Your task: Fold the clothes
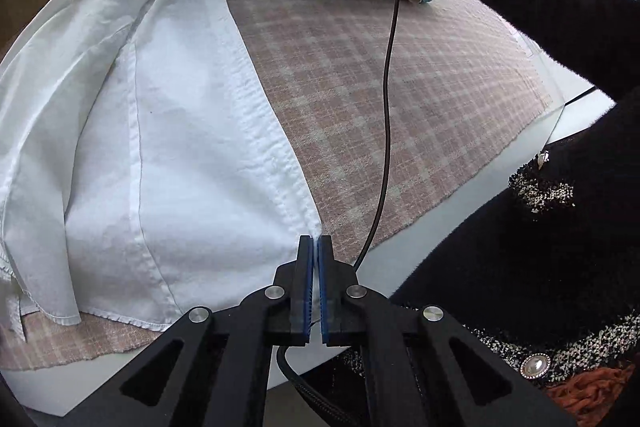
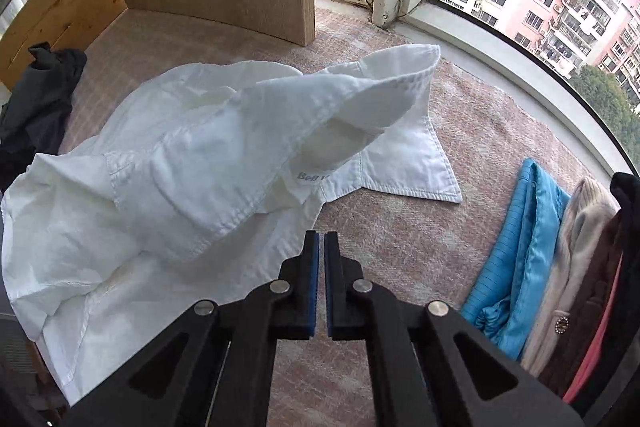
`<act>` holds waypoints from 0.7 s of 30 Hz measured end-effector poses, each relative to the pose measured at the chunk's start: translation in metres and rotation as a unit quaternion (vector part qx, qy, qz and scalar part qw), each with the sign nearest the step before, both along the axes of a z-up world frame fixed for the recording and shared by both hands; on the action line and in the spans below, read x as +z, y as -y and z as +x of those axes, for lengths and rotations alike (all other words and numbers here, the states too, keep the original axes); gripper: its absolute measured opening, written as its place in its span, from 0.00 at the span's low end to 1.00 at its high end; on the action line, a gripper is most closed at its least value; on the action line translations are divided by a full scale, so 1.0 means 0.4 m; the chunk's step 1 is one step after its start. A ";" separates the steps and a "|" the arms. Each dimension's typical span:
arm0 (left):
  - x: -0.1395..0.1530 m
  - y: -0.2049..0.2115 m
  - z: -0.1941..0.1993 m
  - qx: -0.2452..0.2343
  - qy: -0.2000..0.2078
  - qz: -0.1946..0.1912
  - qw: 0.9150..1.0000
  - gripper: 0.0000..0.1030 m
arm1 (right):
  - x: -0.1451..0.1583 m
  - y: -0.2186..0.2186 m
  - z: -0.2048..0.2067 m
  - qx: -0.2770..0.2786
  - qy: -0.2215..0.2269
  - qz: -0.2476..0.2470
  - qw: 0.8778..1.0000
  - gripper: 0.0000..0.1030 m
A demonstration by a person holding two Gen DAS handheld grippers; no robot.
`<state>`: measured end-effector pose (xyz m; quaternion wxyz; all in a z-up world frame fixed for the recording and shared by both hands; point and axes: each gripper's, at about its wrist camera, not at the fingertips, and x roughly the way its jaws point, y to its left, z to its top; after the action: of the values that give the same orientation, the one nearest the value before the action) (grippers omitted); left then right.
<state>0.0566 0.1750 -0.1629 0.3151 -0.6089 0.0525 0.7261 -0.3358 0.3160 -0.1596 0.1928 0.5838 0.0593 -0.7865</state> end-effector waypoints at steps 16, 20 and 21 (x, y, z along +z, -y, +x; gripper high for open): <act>0.176 0.201 -0.065 0.087 -0.063 0.040 0.993 0.02 | -0.066 0.112 0.062 0.007 0.019 -0.025 0.999 0.08; 0.154 0.140 -0.039 0.051 -0.048 0.055 0.996 0.02 | -0.056 0.080 0.055 0.001 0.024 -0.041 0.999 0.04; 0.146 0.123 -0.031 0.041 -0.044 0.059 0.996 0.02 | -0.048 0.074 0.061 0.005 0.018 -0.036 0.999 0.04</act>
<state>0.0443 0.1258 -0.1043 0.3177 -0.5586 -0.0017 0.7662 -0.3115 0.2863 -0.1789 0.2188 0.5900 0.0308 -0.7766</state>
